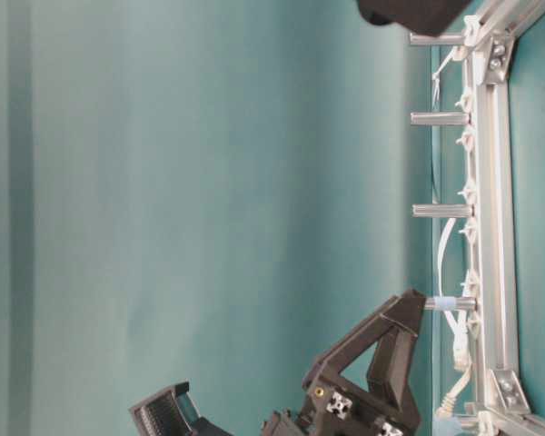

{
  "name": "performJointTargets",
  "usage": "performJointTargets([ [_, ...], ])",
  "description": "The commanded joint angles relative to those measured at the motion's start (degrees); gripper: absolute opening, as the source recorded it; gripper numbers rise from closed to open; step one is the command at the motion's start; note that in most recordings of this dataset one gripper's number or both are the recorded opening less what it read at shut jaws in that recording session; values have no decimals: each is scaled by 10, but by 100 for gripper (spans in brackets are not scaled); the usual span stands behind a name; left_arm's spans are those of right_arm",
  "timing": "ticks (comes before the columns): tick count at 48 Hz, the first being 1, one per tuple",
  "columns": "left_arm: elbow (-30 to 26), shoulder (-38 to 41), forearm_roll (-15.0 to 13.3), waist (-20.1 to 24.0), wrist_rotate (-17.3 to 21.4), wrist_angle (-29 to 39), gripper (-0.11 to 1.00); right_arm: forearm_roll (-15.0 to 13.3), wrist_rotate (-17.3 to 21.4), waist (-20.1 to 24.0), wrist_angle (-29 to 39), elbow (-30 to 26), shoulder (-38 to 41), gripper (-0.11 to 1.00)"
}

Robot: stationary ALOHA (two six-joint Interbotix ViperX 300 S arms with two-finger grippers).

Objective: Insert the wire through the string loop located on the left side.
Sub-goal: 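Lower the right gripper and grasp the USB cable just behind the plug, then lift the plug and carry it right toward the zip-tie loop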

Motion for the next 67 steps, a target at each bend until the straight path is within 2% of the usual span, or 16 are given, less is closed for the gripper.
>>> performJointTargets([
  [1, -3, -11, 2, -3, 1, 3, 77, 2, 1, 4, -2, -6, -11, 87],
  [16, -3, -11, 2, -8, 1, 16, 77, 2, -1, 3, 41, -4, -11, 85],
  [19, -4, -11, 2, -9, 1, 16, 77, 2, -2, 3, 48, -4, -11, 74],
  [28, -5, -11, 2, -9, 1, 16, 77, 2, -2, 2, 54, -4, -11, 22],
  [32, -6, -11, 2, -9, 1, 15, 77, 2, -2, 2, 55, -4, -11, 7],
  [67, -6, -14, 2, -12, 1, 18, 77, 2, -2, -6, 54, -11, -11, 7],
])
